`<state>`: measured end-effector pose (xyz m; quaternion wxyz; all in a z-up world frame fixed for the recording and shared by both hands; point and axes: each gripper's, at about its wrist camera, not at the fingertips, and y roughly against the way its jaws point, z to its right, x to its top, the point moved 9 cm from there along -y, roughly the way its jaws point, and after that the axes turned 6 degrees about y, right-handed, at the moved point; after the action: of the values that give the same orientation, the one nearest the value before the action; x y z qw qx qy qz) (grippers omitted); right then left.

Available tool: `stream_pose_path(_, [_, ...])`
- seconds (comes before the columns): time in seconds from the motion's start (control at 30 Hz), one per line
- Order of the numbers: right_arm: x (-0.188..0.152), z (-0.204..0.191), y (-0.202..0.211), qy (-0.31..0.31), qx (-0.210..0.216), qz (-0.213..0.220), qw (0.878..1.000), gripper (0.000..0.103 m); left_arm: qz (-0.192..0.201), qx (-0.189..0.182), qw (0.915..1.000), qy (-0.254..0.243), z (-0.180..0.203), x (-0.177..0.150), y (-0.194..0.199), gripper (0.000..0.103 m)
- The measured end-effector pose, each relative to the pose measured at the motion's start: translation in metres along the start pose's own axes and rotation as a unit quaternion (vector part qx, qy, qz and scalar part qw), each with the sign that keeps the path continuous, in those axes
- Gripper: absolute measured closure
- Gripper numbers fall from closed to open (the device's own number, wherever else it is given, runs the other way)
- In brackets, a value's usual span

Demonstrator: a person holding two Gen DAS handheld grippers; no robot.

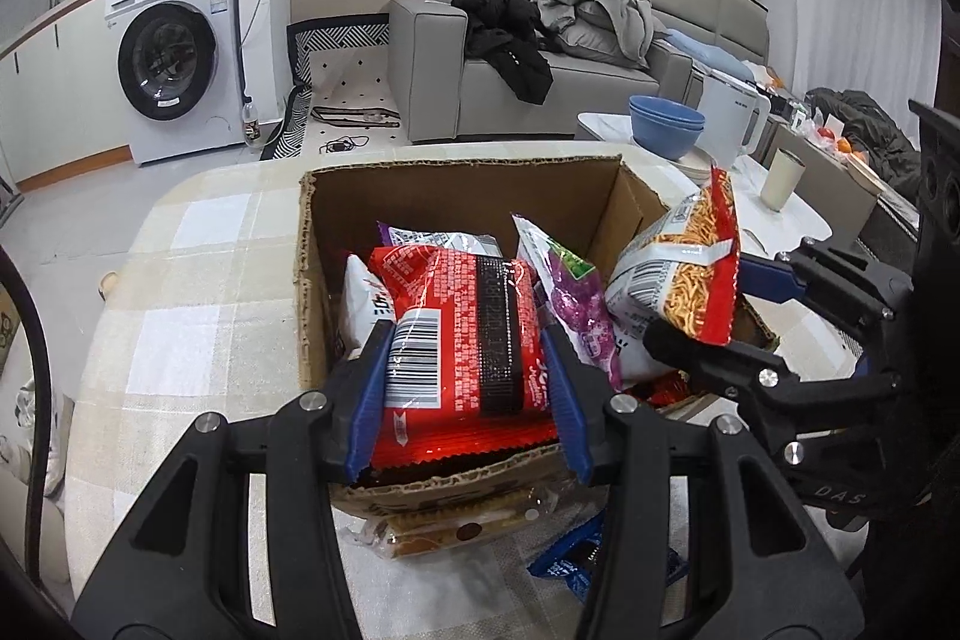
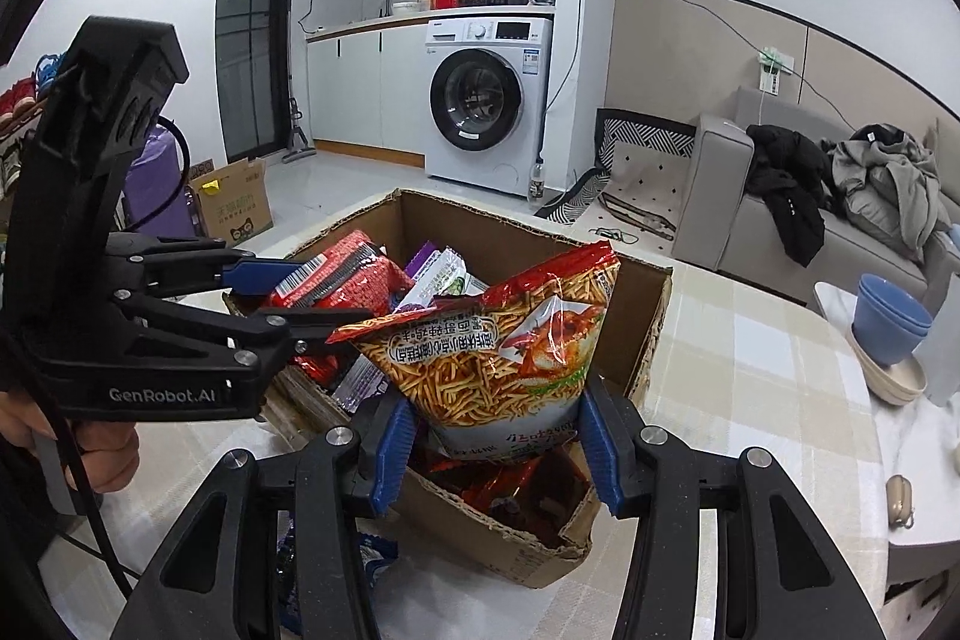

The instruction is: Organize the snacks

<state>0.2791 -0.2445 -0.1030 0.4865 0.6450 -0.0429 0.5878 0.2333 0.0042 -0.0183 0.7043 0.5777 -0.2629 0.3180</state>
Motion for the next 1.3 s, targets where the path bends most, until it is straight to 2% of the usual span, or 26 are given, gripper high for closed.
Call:
stream_pose_path(0.23, [-0.003, 0.009, 0.003, -0.009, 0.003, -0.001, 1.0, 0.049, 0.001, 0.0, 1.0, -0.002, 0.004, 0.004, -0.01, 0.058])
stream_pose_path(0.33, [-0.005, 0.011, 0.009, -0.02, 0.008, 0.005, 1.0, 0.042, 0.0, 0.001, 1.0, 0.001, 0.004, 0.006, -0.014, 0.057])
stream_pose_path(0.4, [-0.006, 0.013, 0.015, -0.024, 0.005, 0.009, 1.0, 0.028, -0.002, 0.004, 1.0, 0.003, 0.004, 0.006, -0.015, 0.057])
stream_pose_path(0.43, [-0.007, 0.015, 0.018, -0.026, -0.005, 0.011, 1.0, 0.025, -0.002, 0.004, 1.0, 0.004, 0.005, 0.007, -0.014, 0.057])
stream_pose_path(0.53, [-0.01, 0.016, 0.028, -0.036, -0.007, 0.021, 0.999, 0.022, -0.004, -0.001, 1.0, 0.008, 0.007, 0.005, -0.009, 0.056])
stream_pose_path(0.57, [-0.011, 0.019, 0.031, -0.041, -0.008, 0.022, 0.999, 0.019, -0.006, -0.003, 0.9999, 0.011, 0.006, 0.004, -0.007, 0.055])
stream_pose_path(0.67, [-0.015, 0.026, 0.041, -0.057, -0.012, 0.031, 0.998, 0.016, -0.002, -0.012, 0.9998, 0.016, 0.003, 0.001, 0.005, 0.038])
stream_pose_path(0.7, [-0.017, 0.028, 0.043, -0.063, -0.012, 0.032, 0.997, 0.013, -0.001, -0.013, 0.9998, 0.016, 0.003, 0.001, 0.009, 0.028])
stream_pose_path(0.77, [-0.022, 0.03, 0.049, -0.075, -0.015, 0.034, 0.996, 0.009, 0.001, -0.02, 0.9997, 0.016, 0.005, -0.003, 0.019, 0.022])
stream_pose_path(0.97, [-0.037, 0.035, 0.057, -0.111, -0.013, 0.034, 0.993, 0.003, 0.014, -0.011, 0.9998, -0.004, 0.008, -0.021, 0.046, 0.019])
stream_pose_path(1.03, [-0.043, 0.033, 0.058, -0.123, -0.01, 0.032, 0.992, 0.002, 0.018, 0.013, 0.9997, -0.008, 0.004, -0.028, 0.055, 0.0])
stream_pose_path(1.3, [-0.053, 0.017, 0.065, -0.129, -0.008, 0.024, 0.991, 0.001, 0.026, 0.023, 0.999, 0.027, -0.022, -0.05, 0.08, 0.001])
